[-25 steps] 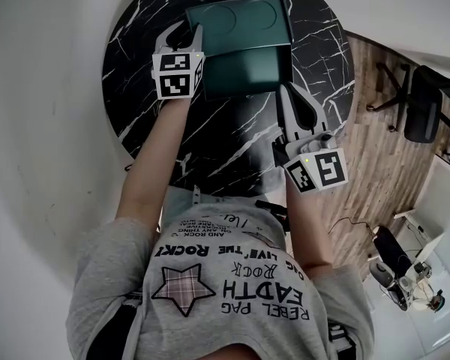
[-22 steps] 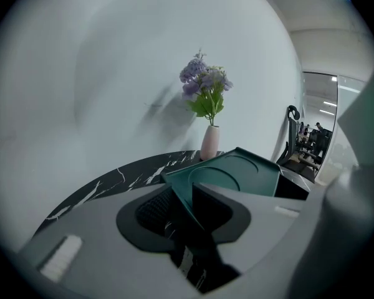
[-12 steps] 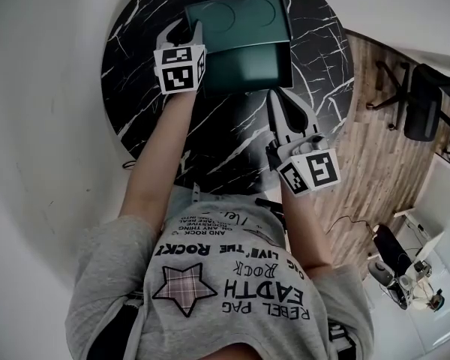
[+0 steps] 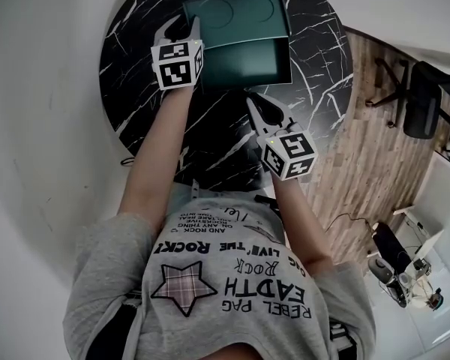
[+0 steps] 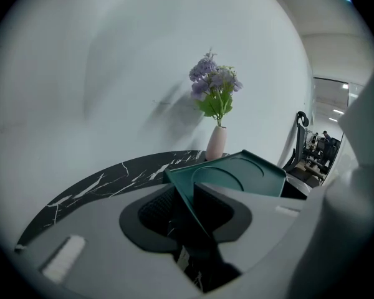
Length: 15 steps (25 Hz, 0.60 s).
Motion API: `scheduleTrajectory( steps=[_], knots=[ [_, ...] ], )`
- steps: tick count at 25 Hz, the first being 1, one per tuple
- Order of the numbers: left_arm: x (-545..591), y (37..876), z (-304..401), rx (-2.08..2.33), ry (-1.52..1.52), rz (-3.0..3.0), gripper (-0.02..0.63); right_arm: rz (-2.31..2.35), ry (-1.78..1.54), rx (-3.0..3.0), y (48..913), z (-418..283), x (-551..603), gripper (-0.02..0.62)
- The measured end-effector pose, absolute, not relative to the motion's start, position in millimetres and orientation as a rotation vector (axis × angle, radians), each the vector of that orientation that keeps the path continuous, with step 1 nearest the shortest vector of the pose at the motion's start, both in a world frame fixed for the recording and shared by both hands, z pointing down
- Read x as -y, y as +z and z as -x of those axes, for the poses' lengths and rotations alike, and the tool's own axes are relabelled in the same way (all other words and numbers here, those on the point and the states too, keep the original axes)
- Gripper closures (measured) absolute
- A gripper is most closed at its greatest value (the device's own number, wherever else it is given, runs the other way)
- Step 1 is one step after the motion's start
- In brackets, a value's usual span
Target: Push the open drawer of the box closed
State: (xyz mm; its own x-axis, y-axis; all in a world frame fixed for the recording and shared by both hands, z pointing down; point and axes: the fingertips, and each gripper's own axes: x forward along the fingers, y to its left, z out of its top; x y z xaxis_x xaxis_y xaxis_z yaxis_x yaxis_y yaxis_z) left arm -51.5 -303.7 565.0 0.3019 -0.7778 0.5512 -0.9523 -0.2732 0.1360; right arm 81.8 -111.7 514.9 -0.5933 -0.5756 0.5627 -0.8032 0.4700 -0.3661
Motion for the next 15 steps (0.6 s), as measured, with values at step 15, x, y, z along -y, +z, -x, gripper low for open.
scheduleTrajectory(
  steps=[15],
  knots=[
    [304.3, 565.7, 50.7, 1.559, 0.565, -2.15, 0.505, -1.136, 0.957, 2.131, 600.2, -84.4, 108.6, 0.48]
  ],
)
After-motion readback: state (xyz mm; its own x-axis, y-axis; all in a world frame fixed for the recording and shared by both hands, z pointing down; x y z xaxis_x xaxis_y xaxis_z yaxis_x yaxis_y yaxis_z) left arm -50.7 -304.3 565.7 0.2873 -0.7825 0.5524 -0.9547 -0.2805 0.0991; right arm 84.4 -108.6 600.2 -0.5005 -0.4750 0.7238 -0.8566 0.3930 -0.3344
